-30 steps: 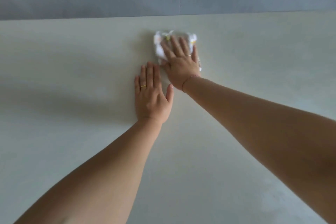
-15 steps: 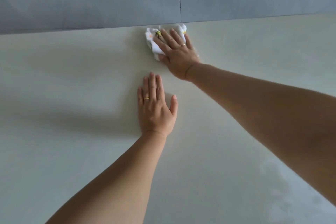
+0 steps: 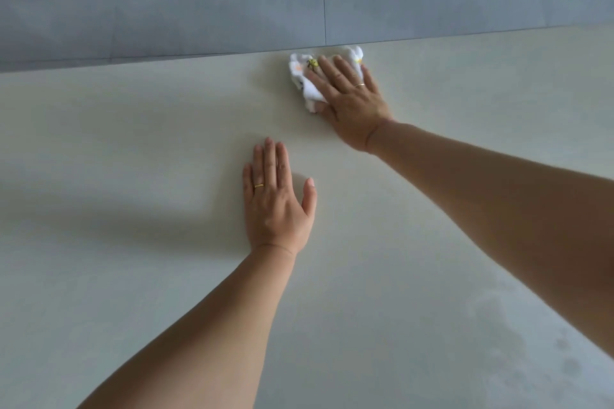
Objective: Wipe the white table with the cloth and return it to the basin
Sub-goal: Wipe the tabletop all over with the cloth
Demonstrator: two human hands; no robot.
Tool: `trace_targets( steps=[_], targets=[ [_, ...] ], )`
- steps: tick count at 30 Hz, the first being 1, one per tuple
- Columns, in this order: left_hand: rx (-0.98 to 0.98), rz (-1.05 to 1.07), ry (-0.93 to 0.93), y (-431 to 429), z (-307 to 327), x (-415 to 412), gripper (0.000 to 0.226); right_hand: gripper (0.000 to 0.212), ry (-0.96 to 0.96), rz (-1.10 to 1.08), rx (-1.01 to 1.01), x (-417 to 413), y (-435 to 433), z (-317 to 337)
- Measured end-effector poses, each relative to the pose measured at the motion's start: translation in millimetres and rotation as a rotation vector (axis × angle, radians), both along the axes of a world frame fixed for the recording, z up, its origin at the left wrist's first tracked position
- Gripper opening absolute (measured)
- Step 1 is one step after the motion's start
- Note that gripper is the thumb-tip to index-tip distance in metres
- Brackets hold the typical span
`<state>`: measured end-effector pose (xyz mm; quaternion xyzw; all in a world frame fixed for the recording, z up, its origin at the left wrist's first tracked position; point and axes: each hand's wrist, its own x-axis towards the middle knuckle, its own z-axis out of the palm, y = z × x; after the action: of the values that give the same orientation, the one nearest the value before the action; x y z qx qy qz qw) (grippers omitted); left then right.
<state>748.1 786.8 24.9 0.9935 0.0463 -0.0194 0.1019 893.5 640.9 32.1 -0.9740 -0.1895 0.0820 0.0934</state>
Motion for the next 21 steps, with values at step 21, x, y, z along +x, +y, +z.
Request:
trace_targets(
  steps=[21],
  targets=[
    [-0.022, 0.01, 0.205, -2.3, 9.9, 7.1, 0.073, 0.047, 0.288, -0.282, 0.383, -159.0, -29.8, 26.1]
  ],
)
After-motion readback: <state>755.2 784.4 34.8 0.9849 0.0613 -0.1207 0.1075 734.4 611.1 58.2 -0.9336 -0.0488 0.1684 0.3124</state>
